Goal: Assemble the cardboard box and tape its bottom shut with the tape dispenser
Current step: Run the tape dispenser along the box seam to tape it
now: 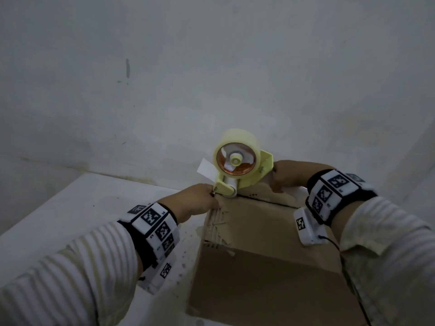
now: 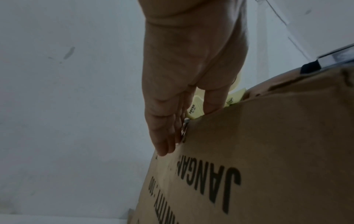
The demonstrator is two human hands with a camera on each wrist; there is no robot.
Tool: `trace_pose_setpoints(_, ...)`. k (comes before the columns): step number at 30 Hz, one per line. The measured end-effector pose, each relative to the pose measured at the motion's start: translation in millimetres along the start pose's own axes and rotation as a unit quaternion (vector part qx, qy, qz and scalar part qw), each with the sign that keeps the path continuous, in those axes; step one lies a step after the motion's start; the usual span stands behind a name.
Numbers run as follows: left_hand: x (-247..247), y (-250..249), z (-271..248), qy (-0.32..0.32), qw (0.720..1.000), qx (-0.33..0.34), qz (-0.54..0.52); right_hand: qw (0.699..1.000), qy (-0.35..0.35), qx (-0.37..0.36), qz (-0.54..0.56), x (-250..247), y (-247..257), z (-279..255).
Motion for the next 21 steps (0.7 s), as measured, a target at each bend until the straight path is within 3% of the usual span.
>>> trace_pose_setpoints(7,6.5,-6.3,-9.8,-0.084,0.992,-0.064,0.065,0.992,-0.011,-0.127,-0.011,-6.6,-0.7,-15.4)
trace_pose_setpoints(12,22.1,-21.9,-22.6,-0.124,0.966,-0.123,0.188,0.976,-0.022,-0.205,-0.069,-4.3,-6.5,-25.4)
trace_pose_setpoints(21,41.8,-44.1,-31.9,-0.179,0.920,-0.199,0.285,0.963,-0.024,-0.243,-0.117,8.5,-12.1,-24.3)
Point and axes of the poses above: each hand's wrist, its own z-axis towards the middle knuckle, its own x-axis out of the palm, y = z × x, the point moved 9 cm from there along z, towards the middle knuckle, and after that the axes turned 1 degree about y, right-handed, at the moved point
